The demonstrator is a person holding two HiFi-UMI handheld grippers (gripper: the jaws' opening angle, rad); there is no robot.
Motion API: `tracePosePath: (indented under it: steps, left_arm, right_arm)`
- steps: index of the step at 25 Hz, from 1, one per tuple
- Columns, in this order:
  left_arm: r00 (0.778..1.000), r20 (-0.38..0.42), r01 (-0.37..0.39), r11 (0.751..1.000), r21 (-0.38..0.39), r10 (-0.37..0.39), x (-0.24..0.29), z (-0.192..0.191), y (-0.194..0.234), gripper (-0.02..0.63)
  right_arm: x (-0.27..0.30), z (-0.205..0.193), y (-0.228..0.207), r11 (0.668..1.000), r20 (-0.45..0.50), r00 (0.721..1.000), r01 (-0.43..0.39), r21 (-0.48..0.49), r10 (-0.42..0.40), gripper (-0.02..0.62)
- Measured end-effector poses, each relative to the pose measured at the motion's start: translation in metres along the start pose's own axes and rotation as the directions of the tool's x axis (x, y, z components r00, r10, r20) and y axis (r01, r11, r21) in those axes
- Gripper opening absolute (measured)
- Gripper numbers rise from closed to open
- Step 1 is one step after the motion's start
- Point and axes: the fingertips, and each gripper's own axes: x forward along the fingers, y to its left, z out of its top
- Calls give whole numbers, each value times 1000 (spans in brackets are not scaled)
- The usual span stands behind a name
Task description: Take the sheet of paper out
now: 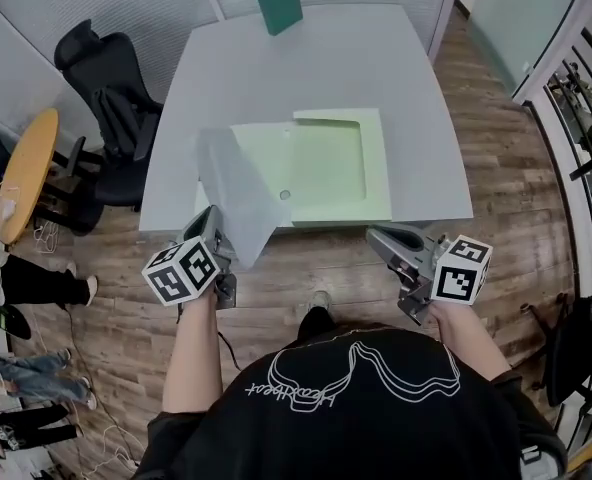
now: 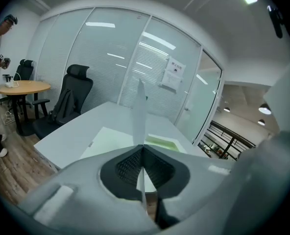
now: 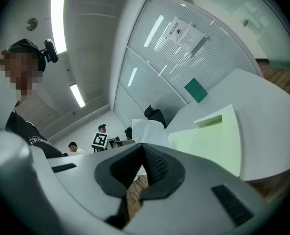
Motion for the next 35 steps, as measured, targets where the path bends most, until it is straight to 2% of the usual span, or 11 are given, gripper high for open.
tracePosePath:
  steps: [8,14,20,27,35]
  left_arm:
    - [989,72,131,991,12,-132,-75,-9,-75,12]
    - [964,75,255,967,13,-255,-118,-29,-129,13]
    - [937,76,338,940,38,-340,-153,-48,-175,14]
    - [900,70,429,902,42,-431,-171,-76,-210,12]
    - [876,44,479,877,42,-480,-182,-93,-224,14]
  right_arm:
    - [-27,-7,46,994,11,998,-57,-94,58,8]
    - [-48,-19,74,989,13,996,-86,-124,88,8]
    - [-69,-28,99,984,35,993,-102,-149,109,8]
    - [-89,-41,114,982,42,993,-103,-160,112,8]
    - [-94,-51,131,975,21,993,-111,-192,117,8]
